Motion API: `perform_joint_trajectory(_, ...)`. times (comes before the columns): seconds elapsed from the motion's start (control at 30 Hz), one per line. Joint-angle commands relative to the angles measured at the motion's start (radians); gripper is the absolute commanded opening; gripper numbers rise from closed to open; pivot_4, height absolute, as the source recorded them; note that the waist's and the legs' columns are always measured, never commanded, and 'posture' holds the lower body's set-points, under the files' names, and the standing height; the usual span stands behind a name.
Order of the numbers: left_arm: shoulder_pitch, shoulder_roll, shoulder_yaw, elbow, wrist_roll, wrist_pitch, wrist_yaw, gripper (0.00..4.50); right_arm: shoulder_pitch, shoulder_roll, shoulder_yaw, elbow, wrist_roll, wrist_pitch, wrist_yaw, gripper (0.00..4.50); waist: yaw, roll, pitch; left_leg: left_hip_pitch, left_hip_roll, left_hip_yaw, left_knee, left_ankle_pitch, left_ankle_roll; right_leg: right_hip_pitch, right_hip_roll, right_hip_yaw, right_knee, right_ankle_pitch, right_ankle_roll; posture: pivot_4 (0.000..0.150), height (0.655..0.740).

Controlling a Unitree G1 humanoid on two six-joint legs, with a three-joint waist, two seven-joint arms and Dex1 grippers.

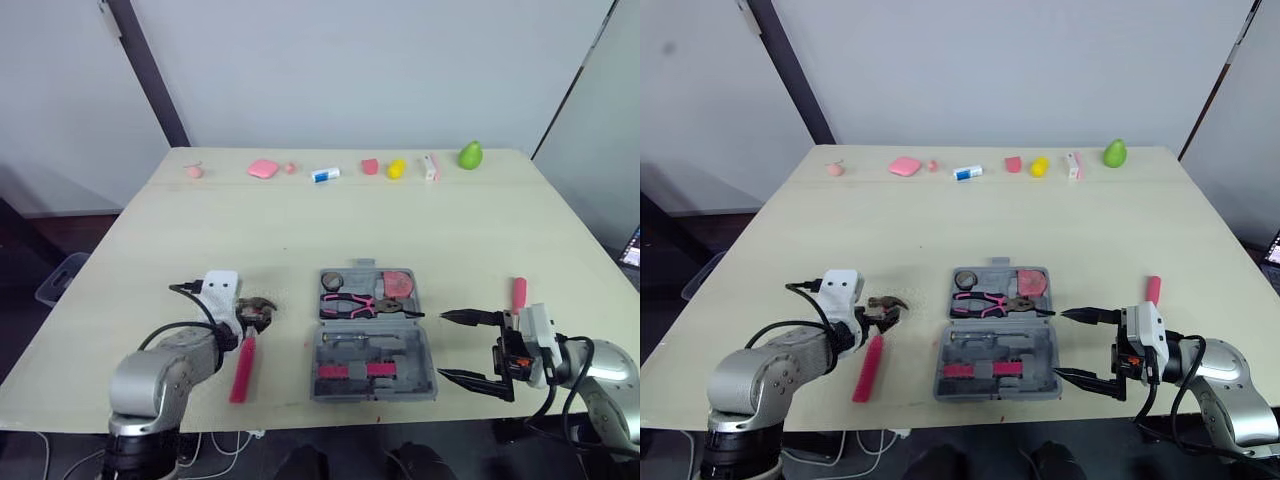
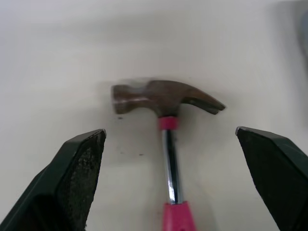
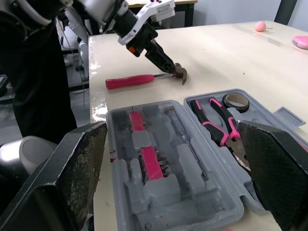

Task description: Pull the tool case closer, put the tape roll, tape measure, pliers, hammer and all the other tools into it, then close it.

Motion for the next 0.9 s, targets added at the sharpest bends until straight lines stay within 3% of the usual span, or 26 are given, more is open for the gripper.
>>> perform_joint_trajectory(0.03,0.066,-0.038,-0.055,-0.01,0.089,-0.201,-0.007,4.4,-0.006,-0.003,-0.025,-0.015,0.012,-0.017,-0.002,4.5,0.001,0.0,0.0,0.0,0.0,0.0,0.0,0.0,0.0,0.0,0.0,0.0,0.0,0.0,0.0,0.15,0.74)
perform_joint_trajectory(0.33,0.118,-0.11,-0.108,0.167,0.214,-0.513,-0.043,4.4,-0.02,-0.005,-0.025,-0.003,0.009,-0.019,-0.002,4.5,0.001,0.0,0.0,0.0,0.0,0.0,0.0,0.0,0.0,0.0,0.0,0.0,-0.001,0.0,0.0,0.15,0.74)
perform_joint_trajectory(0.43,0.108,-0.128,-0.115,0.211,0.235,-0.545,-0.045,3.64,-0.027,-0.004,-0.021,0.001,0.008,-0.02,0.002,4.5,0.0,0.0,0.0,0.0,0.0,0.001,0.0,0.0,0.0,0.0,0.0,0.0,-0.001,0.0,0.0,0.15,0.74)
perform_joint_trajectory(0.53,0.105,-0.147,-0.108,0.224,0.246,-0.554,-0.044,2.17,-0.026,-0.007,-0.023,-0.002,0.01,-0.019,0.004,4.5,0.0,0.0,0.0,0.0,-0.001,0.001,0.0,0.0,0.0,0.0,0.0,0.0,-0.001,0.0,0.0,0.15,0.74)
perform_joint_trajectory(0.9,0.104,-0.172,-0.08,0.276,0.277,-0.613,-0.042,2.17,-0.029,-0.011,-0.031,0.009,0.008,-0.036,0.001,4.5,0.0,0.001,0.0,0.0,0.0,0.0,0.0,0.0,0.0,0.0,0.0,0.0,-0.001,0.0,0.0,0.15,0.74)
